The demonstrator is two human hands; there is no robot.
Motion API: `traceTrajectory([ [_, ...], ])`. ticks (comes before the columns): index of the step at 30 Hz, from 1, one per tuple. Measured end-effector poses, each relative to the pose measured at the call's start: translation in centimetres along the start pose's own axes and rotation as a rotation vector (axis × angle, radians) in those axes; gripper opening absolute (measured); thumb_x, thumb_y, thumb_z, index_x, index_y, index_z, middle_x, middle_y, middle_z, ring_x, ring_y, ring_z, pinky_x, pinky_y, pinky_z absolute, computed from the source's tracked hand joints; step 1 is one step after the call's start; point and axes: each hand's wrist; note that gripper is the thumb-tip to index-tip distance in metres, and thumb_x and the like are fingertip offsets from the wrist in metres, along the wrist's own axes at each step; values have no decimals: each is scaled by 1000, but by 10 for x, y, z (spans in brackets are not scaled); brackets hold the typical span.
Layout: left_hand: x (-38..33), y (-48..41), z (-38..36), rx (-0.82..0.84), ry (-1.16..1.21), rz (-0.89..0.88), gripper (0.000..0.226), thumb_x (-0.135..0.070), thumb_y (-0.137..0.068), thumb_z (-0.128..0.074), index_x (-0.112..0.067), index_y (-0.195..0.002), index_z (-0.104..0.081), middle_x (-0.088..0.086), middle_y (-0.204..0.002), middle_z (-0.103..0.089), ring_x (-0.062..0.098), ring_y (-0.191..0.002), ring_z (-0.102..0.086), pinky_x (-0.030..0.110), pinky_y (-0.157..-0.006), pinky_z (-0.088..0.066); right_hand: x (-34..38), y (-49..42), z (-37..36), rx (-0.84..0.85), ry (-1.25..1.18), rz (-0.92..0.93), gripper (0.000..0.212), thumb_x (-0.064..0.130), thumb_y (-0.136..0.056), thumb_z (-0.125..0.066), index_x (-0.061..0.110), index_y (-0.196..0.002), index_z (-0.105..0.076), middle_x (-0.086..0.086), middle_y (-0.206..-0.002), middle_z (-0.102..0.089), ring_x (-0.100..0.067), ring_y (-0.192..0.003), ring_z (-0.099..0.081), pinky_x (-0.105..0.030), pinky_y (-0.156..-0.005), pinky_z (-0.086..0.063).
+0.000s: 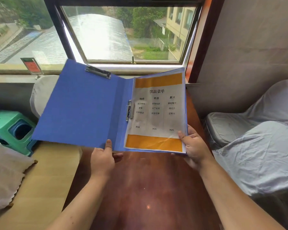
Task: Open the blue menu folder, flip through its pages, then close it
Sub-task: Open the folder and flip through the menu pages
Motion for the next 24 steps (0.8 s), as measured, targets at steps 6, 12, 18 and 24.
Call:
traceTrajectory([
  [6,7,-1,5,1,79,101,67,-59,-101,-49,4,-84,-66,12,-60,-76,26,-56,-76,37,-64,-60,-6,-1,-1,-26,2,-26,25,12,-110,-57,19,-132,-69,-15,-112,-82,-28,-74,-81,-39,-41,-62],
  [12,15,-14,20,-265,19,97,70,-75,-85,-60,-6,-99,-57,11,-76,-75,28,-66,-75,38,-60,-55,-6,-1,1,-30,-17,-14,25,12,-110,-57,20,-131,-70,-13,-112,-82,-27,-71,-80,-37,-41,-61],
  [18,1,-58,72,-579,-268,124,96,-53,-81,-76,-4,-153,-36,26,-153,-45,43,-140,-44,52,-114,-37,0,2,7,-75,-27,-30,25,14,-110,-58,23,-130,-71,-13,-115,-81,-28,-76,-81,-40,-43,-62],
  [24,-51,-14,8,159,-716,-941,42,-40,-89,-79,-16,-123,-75,9,-141,-66,30,-137,-53,55,-116,-39,-2,8,-9,-57,-45,-19,25,12,-111,-55,23,-127,-72,-11,-110,-82,-26,-76,-81,-38,-43,-62],
])
Point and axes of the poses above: each hand's wrist, its own y-axis away from the middle knuckle, its own z-axis out of the back of the hand, x = y × z
